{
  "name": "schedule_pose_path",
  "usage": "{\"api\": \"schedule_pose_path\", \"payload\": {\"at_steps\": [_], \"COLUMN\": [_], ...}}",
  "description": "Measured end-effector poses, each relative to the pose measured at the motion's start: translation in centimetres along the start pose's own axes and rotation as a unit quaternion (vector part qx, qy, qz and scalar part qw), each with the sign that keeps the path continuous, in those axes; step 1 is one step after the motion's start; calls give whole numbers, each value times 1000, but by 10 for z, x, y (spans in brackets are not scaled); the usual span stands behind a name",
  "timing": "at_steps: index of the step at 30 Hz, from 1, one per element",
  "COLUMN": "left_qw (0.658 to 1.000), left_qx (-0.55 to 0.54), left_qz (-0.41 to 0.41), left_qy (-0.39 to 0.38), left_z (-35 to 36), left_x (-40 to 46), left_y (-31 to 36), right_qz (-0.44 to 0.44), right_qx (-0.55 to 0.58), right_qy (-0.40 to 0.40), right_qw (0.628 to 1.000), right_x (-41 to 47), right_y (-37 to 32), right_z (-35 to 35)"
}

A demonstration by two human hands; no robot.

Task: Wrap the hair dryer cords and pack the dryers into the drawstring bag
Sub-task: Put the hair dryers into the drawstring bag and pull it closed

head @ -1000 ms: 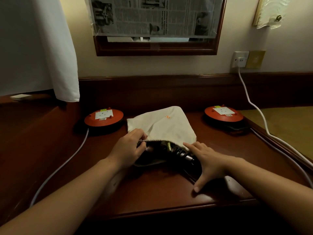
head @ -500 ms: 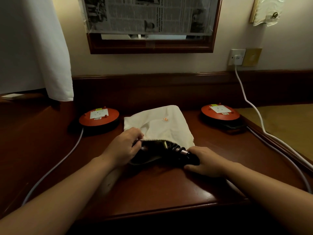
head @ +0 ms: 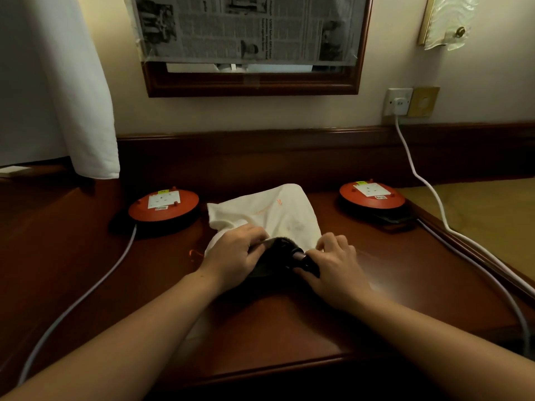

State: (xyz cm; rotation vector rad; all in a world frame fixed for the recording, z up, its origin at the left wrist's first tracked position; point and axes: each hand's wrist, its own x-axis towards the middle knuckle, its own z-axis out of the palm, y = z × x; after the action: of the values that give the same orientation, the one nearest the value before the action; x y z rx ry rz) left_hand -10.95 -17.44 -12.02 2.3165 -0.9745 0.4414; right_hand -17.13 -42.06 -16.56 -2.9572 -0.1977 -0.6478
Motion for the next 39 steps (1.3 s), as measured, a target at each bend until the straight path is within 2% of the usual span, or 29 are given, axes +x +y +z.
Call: {"api": "schedule_pose_path", "payload": {"at_steps": [3, 6, 9, 12, 15, 17, 21, 24, 26, 29, 32, 35, 39], "left_qw": [998, 995, 998, 998, 995, 998, 999, 998, 996, 994, 993, 992, 980], "left_qx": [-66, -94, -48, 50, 96, 58, 15, 13, 21, 47, 53, 71, 158], "left_qz": [10, 7, -11, -19, 3, 15, 14, -9, -27, -47, -50, -46, -20], "left_qy": [-9, -42, -39, -16, 12, 26, 47, 64, 79, 91, 91, 91, 123], "left_z": [-8, -12, -10, -7, 0, 4, 7, 5, 4, 4, 8, 10, 15], "left_x": [-4, -6, -6, -3, 0, 6, 14, 12, 10, 7, 4, 3, -7], "left_y": [-4, 2, 6, 8, 18, 24, 26, 21, 18, 14, 10, 5, 9], "right_qz": [11, 85, 144, 155, 103, 77, 43, 59, 99, 146, 137, 142, 162], "right_qx": [12, 91, 169, 257, 194, 118, 47, 0, -12, 66, 134, 213, 252], "right_qy": [-23, -51, -29, -59, -69, -42, 43, 80, 50, -40, -88, -80, -39], "right_qw": [1000, 991, 975, 952, 973, 989, 997, 995, 994, 986, 978, 963, 953], "right_x": [8, 16, 20, 20, 22, 27, 46, 57, 57, 46, 31, 18, 10], "right_y": [-5, -11, -10, -3, 0, -4, -23, -15, 7, 39, 55, 59, 58], "right_z": [4, 6, 8, 7, 2, -2, -6, -11, -13, -12, -7, -4, -2]}}
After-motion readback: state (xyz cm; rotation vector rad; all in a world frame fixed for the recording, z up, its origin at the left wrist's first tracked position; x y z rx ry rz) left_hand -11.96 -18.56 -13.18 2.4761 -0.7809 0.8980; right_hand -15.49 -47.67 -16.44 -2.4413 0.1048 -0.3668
